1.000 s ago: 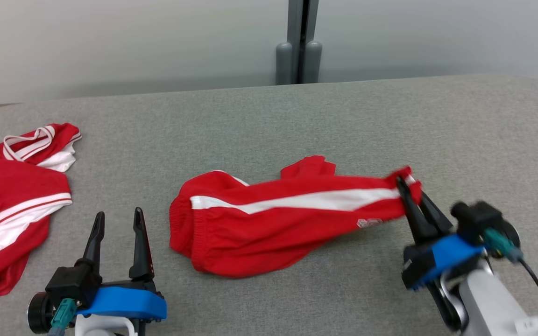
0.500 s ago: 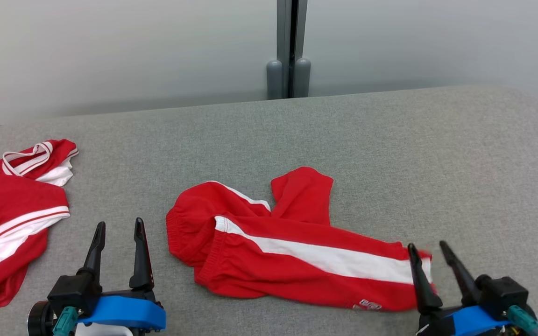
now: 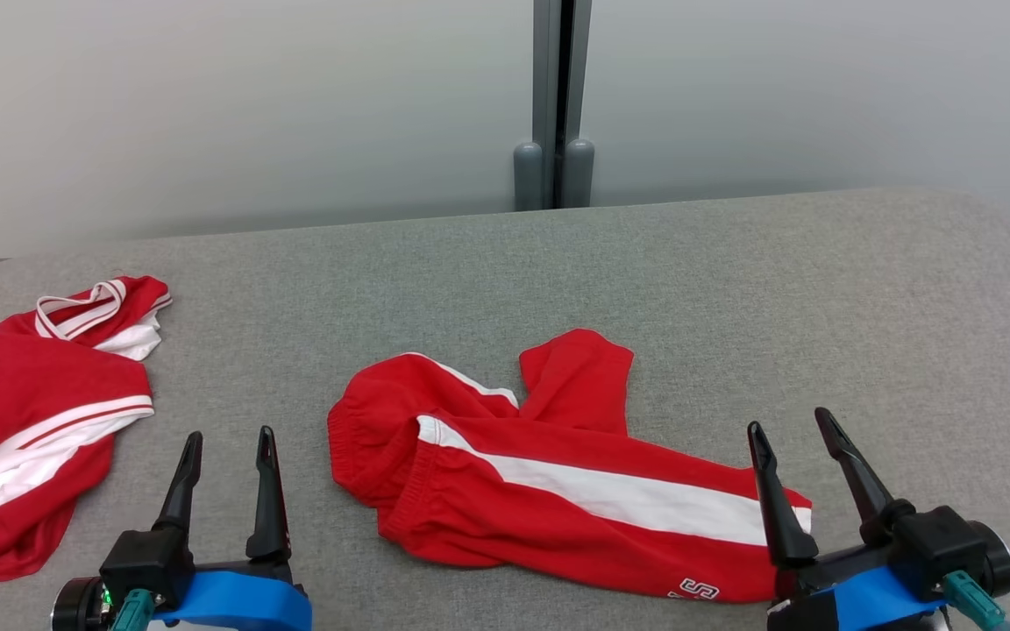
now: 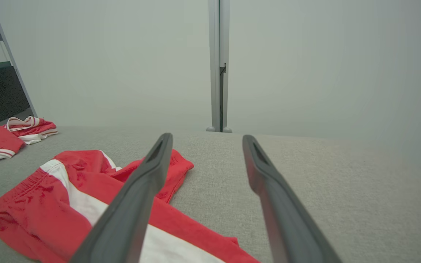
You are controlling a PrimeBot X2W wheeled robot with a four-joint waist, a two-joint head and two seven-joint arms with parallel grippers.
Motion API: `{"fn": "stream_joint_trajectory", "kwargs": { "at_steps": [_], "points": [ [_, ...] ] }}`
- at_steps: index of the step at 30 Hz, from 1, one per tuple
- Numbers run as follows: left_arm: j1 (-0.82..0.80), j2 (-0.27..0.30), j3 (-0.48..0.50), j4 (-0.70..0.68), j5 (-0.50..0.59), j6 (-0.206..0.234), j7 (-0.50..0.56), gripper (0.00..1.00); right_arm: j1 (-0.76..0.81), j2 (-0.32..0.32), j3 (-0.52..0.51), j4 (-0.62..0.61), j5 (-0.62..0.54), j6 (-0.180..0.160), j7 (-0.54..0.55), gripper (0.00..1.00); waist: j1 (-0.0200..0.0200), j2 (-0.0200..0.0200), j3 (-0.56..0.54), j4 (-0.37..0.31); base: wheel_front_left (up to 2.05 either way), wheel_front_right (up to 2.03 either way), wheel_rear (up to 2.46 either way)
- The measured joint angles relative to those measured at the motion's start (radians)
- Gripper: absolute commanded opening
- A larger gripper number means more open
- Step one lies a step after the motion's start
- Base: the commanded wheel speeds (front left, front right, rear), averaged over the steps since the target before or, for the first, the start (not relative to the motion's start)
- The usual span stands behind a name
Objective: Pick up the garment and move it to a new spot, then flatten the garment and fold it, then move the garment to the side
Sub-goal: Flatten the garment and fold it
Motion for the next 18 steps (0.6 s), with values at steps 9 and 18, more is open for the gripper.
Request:
{"fn": "stream_joint_trajectory", "kwargs": {
  "at_steps": [9, 18],
  "points": [
    [0.019, 0.0, 0.004, -0.003, 0.023, 0.002, 0.0, 1.0, 0.062, 0.001, 0.035, 0.004, -0.01, 0.0, 0.002, 1.0, 0.0001, 0.0, -0.019, 0.02, 0.0, 0.0, 0.0],
    [0.028, 0.0, 0.006, -0.003, 0.031, 0.003, 0.0, 1.0, 0.075, 0.001, 0.042, 0.032, 0.002, 0.0, 0.002, 1.0, 0.0001, 0.0, -0.02, 0.015, 0.0, 0.0, 0.0]
  ]
}}
